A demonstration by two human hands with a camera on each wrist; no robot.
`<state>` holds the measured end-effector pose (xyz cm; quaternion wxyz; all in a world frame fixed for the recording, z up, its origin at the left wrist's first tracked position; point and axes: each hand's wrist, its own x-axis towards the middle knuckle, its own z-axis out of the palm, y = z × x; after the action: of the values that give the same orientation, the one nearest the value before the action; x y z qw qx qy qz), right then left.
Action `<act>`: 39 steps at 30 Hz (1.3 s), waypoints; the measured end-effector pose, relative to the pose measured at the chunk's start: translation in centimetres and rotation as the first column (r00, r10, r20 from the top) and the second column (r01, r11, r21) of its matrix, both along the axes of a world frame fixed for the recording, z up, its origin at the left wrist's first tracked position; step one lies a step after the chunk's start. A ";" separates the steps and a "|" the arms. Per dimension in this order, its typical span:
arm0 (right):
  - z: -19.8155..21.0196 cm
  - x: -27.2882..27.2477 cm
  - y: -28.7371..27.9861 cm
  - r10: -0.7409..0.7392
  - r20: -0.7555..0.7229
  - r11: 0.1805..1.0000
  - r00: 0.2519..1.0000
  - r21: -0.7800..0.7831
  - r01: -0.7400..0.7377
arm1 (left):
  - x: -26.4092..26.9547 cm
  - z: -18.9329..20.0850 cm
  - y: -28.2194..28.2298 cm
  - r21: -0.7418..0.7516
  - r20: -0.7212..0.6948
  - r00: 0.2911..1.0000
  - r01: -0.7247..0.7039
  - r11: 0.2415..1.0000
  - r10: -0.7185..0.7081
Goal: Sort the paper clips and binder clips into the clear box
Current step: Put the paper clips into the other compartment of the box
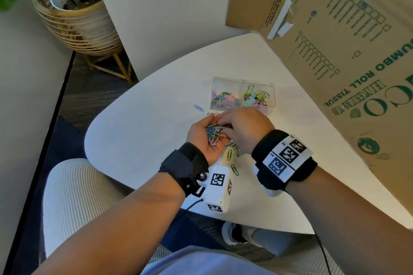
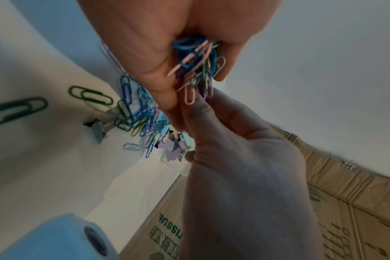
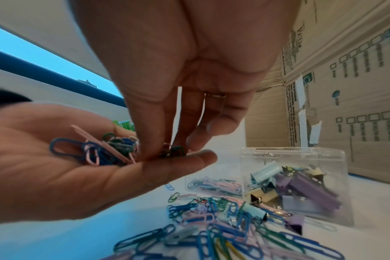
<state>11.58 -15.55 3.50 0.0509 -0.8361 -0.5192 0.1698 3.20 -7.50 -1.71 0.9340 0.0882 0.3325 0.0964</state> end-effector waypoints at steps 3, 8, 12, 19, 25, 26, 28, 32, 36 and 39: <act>0.1 0.2 -0.2 -0.053 -0.052 0.998 0.997 0.013 0.054 | 0.0 0.0 0.1 -0.020 0.022 1.000 -0.005 1.000 0.005; 0.9 0.5 -0.9 -0.179 -0.284 0.957 0.942 0.172 0.234 | 0.0 0.2 0.0 0.015 0.049 0.998 0.035 0.999 -0.035; 1.1 1.1 -1.5 -0.263 -0.473 0.882 0.841 0.235 0.408 | 0.0 -0.1 0.1 0.008 0.044 0.998 0.048 0.999 -0.049; 2.1 3.2 0.0 -0.353 -0.487 0.730 0.799 0.390 0.561 | -0.1 0.0 0.0 0.007 0.038 0.997 0.063 0.998 -0.063; 1.5 5.4 3.0 -0.408 -0.348 0.738 0.844 0.418 0.529 | -0.1 -0.2 -0.4 -0.023 0.043 0.996 0.080 0.997 -0.079; 1.1 5.6 3.1 -0.413 -0.304 0.797 0.858 0.335 0.502 | -0.1 -0.2 -0.3 -0.023 0.043 0.996 0.079 0.997 -0.078; 0.4 5.7 3.0 -0.392 -0.235 0.882 0.890 0.181 0.436 | -0.1 -0.1 -0.2 -0.019 0.045 0.996 0.078 0.997 -0.077; 0.5 3.9 2.4 -0.271 -0.249 0.899 0.930 0.281 0.337 | 0.1 -0.1 0.2 -0.027 0.054 0.997 0.053 0.998 -0.051; 1.4 2.0 1.0 -0.076 -0.316 0.981 0.946 0.146 0.128 | 0.3 -0.3 0.3 -0.049 0.047 0.999 -0.003 0.999 0.005; 1.0 1.3 0.7 0.095 -0.165 0.995 0.982 0.037 -0.090 | 0.4 -0.1 0.1 -0.067 0.039 0.999 -0.008 0.998 0.011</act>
<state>12.83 -14.87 4.50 0.0984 -0.7930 -0.5540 0.2337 3.59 -7.38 -1.84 0.9424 0.0536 0.3173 0.0915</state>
